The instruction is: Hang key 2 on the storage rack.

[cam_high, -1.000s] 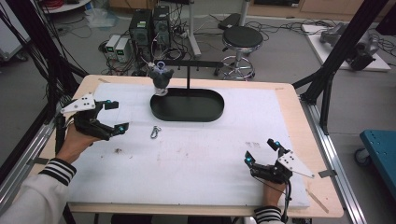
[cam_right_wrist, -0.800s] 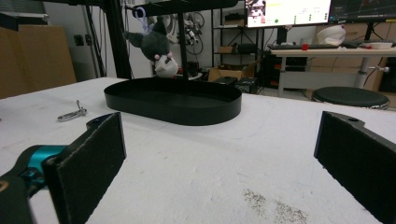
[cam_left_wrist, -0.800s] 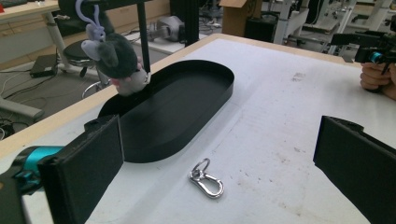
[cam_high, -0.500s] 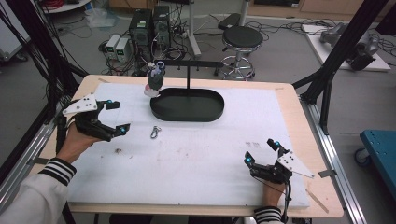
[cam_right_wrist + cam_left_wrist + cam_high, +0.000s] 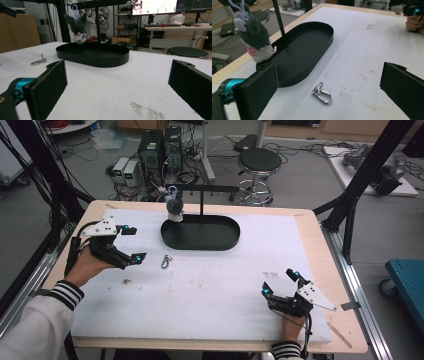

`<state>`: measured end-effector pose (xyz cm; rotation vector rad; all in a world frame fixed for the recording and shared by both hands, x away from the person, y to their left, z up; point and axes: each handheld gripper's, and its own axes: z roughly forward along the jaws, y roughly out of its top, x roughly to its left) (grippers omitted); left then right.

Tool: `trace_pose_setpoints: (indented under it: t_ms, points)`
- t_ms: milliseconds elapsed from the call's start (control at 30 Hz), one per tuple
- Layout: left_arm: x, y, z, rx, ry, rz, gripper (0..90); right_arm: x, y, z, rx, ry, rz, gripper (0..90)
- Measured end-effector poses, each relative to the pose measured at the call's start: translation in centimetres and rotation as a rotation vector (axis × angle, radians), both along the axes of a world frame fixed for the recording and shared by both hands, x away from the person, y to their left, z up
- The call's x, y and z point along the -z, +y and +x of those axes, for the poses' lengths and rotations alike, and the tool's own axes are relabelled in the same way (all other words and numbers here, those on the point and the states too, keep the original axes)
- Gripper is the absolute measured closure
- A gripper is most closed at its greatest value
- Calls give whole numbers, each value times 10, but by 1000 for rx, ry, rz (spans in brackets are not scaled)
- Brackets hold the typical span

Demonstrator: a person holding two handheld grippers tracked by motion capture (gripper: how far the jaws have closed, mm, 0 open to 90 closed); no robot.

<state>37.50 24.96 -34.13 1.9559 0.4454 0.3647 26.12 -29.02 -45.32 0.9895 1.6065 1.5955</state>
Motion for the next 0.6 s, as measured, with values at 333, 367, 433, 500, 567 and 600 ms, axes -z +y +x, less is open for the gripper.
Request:
trace_pose_setpoints:
  t_ms: [333, 367, 433, 500, 567, 600]
  points:
    - [0, -17, 14, 65, 35, 102, 22, 0, 0, 0, 1, -1, -1, 13]
    - [0, -19, 15, 70, 40, 104, 22, 0, 0, 0, 2, -1, 0, 13]
    - [-1, -23, 18, 93, 41, 126, 22, 0, 0, 0, 2, -1, 0, 13]
    - [-1, -26, 20, 105, 46, 152, 22, 0, 0, 0, 1, -2, -2, 13]
    - [-1, -30, 23, 120, 49, 177, 22, 0, 0, 0, 1, -3, -2, 13]
    - [-1, -32, 24, 126, 42, 189, 22, 0, 0, 0, 1, -4, -1, 13]
